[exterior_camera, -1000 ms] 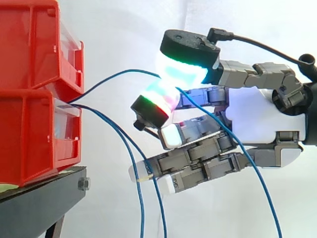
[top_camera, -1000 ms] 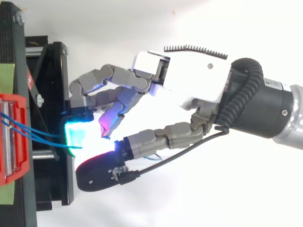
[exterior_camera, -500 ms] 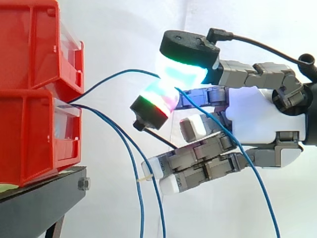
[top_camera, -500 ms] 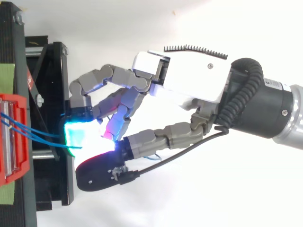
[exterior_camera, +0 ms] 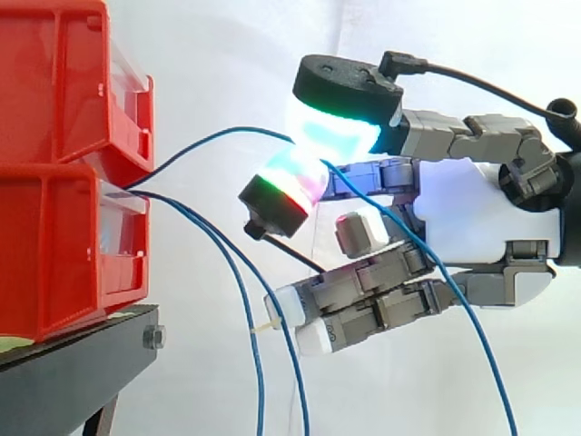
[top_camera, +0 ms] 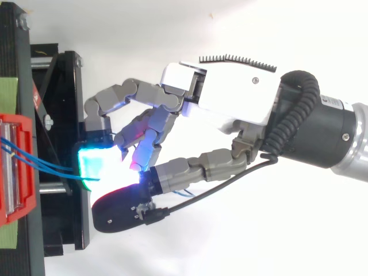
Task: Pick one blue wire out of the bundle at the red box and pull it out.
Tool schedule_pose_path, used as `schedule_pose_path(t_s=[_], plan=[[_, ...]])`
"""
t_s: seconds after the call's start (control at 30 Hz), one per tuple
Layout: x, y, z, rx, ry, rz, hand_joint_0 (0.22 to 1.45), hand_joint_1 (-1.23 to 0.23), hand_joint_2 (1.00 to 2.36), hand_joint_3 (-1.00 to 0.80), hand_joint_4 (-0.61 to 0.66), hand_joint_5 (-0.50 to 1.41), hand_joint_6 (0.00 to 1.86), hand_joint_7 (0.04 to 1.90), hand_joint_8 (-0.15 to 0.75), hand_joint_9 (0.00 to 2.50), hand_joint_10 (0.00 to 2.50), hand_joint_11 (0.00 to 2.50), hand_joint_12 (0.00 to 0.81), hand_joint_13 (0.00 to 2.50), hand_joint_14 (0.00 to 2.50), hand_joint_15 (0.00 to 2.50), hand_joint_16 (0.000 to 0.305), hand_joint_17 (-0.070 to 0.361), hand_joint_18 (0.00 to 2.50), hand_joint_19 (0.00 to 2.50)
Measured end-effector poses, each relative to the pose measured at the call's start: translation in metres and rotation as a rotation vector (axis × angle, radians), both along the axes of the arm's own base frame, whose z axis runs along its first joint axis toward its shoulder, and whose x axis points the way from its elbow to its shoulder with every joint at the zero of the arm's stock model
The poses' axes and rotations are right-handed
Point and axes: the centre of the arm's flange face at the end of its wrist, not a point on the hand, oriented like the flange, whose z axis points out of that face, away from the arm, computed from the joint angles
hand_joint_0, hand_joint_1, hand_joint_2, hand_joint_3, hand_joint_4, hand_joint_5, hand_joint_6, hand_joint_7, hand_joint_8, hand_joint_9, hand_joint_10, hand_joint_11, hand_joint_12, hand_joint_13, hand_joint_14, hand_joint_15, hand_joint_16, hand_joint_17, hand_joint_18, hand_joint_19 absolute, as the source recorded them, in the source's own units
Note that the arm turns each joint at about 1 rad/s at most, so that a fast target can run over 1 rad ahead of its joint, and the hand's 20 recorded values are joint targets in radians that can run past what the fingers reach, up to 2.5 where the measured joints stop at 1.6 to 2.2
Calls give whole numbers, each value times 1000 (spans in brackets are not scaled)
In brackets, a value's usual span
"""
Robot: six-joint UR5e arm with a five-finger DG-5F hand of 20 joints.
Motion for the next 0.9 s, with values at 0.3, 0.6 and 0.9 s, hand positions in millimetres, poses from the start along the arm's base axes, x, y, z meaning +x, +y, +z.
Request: schedule_pose_path(t_s=[0.3, 0.6, 0.9], plan=[[0, 0, 0, 0, 0, 0, 546, -813, 1108, -15, -29, -47, 841, 1186, 311, 1397, 18, 671, 414, 860, 16, 505, 65, 147, 674, 427], [0, 0, 0, 0, 0, 0, 553, -810, 1085, -9, -29, -48, 843, 1187, 313, 1403, 21, 688, 412, 872, 17, 533, 65, 146, 680, 444], [0, 0, 0, 0, 0, -1, 558, -810, 1069, -2, -20, -49, 844, 1191, 314, 1406, 22, 696, 415, 876, 17, 532, 65, 146, 690, 446]])
